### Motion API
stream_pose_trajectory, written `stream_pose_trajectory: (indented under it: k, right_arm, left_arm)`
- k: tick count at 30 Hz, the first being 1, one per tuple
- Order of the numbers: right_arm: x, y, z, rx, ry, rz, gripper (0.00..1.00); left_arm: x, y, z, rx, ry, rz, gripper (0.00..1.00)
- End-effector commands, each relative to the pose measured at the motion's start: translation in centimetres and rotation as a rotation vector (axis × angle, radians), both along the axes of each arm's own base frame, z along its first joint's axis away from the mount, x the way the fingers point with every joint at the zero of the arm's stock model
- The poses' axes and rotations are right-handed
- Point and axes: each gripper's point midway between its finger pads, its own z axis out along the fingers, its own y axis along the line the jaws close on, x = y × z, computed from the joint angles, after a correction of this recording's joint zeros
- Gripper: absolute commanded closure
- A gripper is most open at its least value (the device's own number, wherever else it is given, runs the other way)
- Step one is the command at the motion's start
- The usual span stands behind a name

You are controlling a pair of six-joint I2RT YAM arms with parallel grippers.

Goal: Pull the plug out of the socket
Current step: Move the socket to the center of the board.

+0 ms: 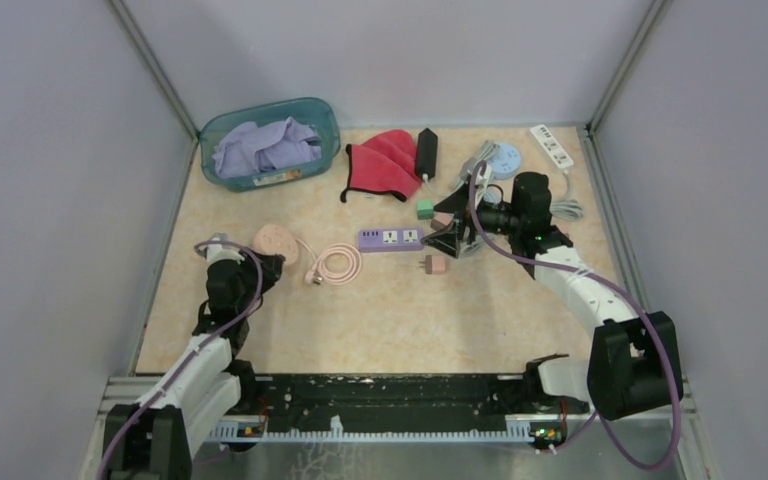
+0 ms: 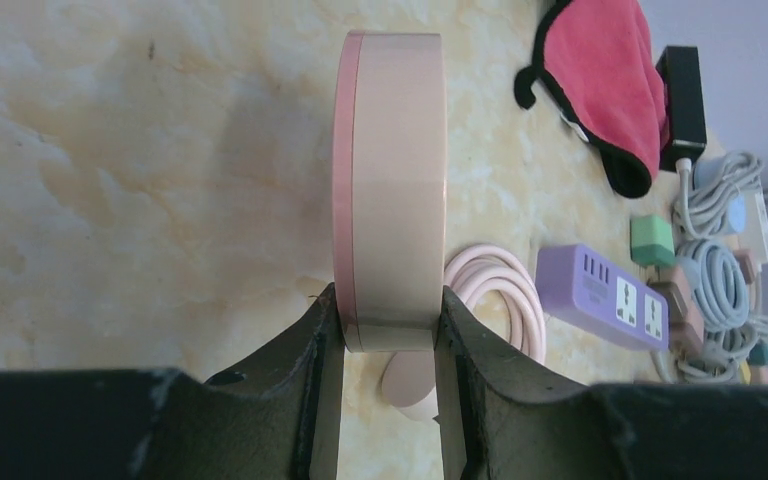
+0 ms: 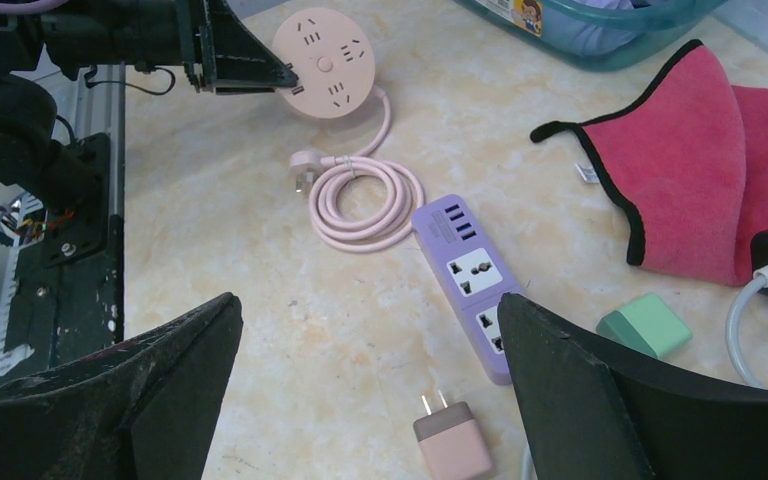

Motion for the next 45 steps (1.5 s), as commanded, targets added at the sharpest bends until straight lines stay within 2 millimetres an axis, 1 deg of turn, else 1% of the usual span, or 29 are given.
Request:
stream_pose_trajectory:
  k: [1, 6, 10, 14, 18, 23, 30, 35, 37, 40, 41, 44, 45]
  right_arm:
    - [0.4, -0.2, 1.4, 0.005, -0.066, -0.001, 0.01]
    - [0.4, -0.2, 1.3, 0.002, -0.065, -0.003, 0.01]
    - [0.5, -0.2, 1.2, 0.000, -0.065, -0.006, 0.01]
    - [0.5, -0.2, 1.1, -0.002, -0.066, -0.006, 0.01]
    - [0.6, -0.2, 1.0, -0.004, -0.064, -0.006, 0.01]
    - [0.6, -0.2, 0.9, -0.006, -0.061, -0.008, 0.01]
    - [0.6, -0.3, 1.0, -0.007, -0.063, -0.009, 0.01]
    - [0.6, -0.3, 1.0, -0.008, -0.063, -0.010, 0.01]
    - [0.6, -0.3, 1.0, -0.008, -0.063, -0.010, 0.01]
    - [0.6, -0.3, 1.0, -0.009, -0.065, -0.011, 0.01]
    - [0.6, -0.3, 1.0, -0.009, -0.063, -0.010, 0.01]
    - [0.6, -0.3, 1.0, -0.009, -0.063, -0.010, 0.01]
    - [0.6, -0.3, 1.0, -0.009, -0.062, -0.009, 0.01]
  left_arm:
    - [1.6, 1.2, 1.4, -0.087, -0.075, 0.060, 1.00]
    - [2.2, 1.9, 0.2, -0.160, -0.039, 0.087, 0.99]
    - [2.5, 2.0, -0.7, -0.212, -0.007, 0.083, 0.99]
    - [2.4, 2.4, -2.0, -0.248, 0.047, 0.114, 0.95]
    - [2.1, 3.1, -3.2, -0.260, 0.116, 0.175, 0.89]
    - [2.0, 4.1, -4.3, -0.252, 0.204, 0.246, 0.81]
    - [2.2, 3.9, -5.5, -0.253, 0.313, 0.249, 0.69]
    - [2.4, 3.7, -5.8, -0.243, 0.362, 0.233, 0.65]
    - [2.4, 3.6, -5.5, -0.244, 0.359, 0.224, 0.62]
    - [2.4, 3.6, -5.1, -0.248, 0.344, 0.228, 0.55]
    - [2.3, 3.7, -4.9, -0.249, 0.341, 0.236, 0.51]
    - [2.1, 4.1, -4.3, -0.245, 0.325, 0.255, 0.44]
    - [2.1, 4.1, -4.2, -0.246, 0.322, 0.259, 0.40]
